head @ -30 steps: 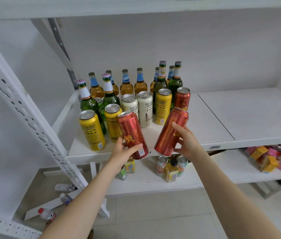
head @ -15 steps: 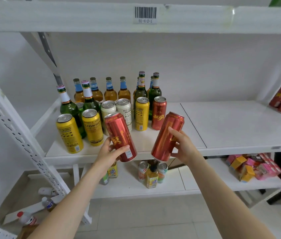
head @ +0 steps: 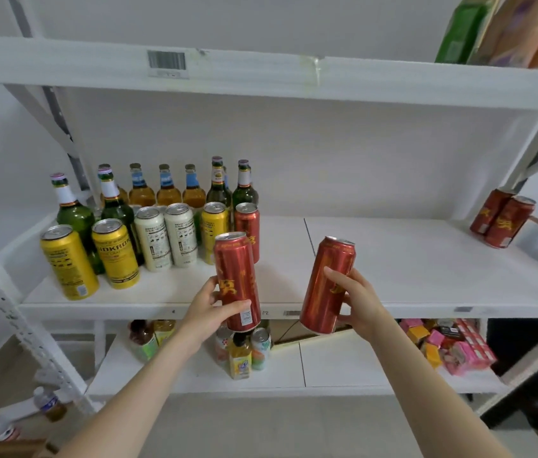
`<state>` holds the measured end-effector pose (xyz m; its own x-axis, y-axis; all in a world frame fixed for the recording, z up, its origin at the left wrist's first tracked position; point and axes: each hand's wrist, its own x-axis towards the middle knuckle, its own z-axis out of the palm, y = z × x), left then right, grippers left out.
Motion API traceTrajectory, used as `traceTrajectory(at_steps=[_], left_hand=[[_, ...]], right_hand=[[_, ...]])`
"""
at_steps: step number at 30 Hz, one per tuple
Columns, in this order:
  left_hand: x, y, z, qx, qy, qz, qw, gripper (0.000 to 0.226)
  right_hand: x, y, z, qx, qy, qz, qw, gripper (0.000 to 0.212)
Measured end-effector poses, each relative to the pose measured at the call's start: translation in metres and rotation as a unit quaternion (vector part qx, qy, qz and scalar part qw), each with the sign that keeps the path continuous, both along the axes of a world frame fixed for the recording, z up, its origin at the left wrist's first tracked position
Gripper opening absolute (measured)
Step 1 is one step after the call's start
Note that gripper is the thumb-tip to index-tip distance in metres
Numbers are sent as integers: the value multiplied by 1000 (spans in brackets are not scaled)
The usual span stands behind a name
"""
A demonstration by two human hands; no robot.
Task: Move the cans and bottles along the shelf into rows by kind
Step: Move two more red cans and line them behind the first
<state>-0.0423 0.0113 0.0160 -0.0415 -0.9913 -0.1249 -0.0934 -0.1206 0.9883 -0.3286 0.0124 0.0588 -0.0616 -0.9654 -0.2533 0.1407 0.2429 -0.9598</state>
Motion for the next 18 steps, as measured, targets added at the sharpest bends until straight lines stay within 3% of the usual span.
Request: traceTrajectory(at_steps=[6,18], left_hand=[[-64,-26,5,-17,-22,-39,999,63],[-208,-98,12,-38,-78,-104,991,59]], right_hand=[[-61,-6,5,-14,18,-23,999,42],[-194,-51,3,-36,9,-83,996,35]])
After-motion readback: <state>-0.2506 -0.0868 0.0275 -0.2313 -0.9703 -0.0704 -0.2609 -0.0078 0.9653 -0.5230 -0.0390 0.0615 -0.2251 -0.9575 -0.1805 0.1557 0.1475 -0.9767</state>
